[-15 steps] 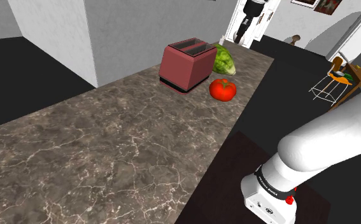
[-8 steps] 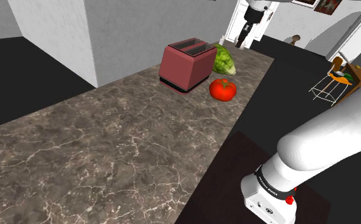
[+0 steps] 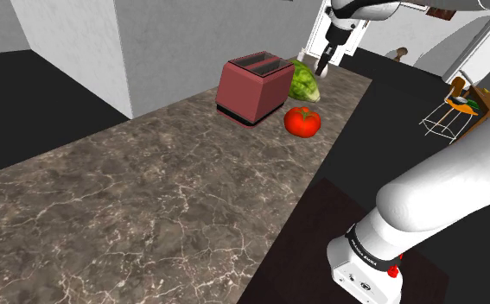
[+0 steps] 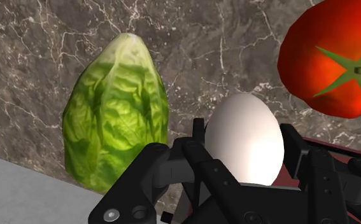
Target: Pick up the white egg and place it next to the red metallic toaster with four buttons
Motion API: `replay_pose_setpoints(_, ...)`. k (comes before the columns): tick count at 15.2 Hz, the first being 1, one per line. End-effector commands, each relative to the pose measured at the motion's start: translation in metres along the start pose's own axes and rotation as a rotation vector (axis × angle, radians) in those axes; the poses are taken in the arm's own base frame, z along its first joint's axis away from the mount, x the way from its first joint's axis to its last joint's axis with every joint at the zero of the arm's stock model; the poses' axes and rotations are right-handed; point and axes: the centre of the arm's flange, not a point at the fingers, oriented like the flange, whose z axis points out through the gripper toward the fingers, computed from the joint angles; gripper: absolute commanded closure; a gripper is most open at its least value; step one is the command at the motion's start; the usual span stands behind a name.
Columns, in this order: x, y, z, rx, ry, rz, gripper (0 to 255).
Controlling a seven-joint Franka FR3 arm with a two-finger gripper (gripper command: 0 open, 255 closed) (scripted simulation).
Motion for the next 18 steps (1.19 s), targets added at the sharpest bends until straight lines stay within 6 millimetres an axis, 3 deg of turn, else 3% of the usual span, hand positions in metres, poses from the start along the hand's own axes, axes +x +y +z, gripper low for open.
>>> replay_pose_setpoints(1, -0.001, -0.003, 0.011, 0.0, 0.001, 0.0, 255)
replay_pose_setpoints(18, -0.006, -0.021, 0.099, 0.0, 0.001, 0.0, 255)
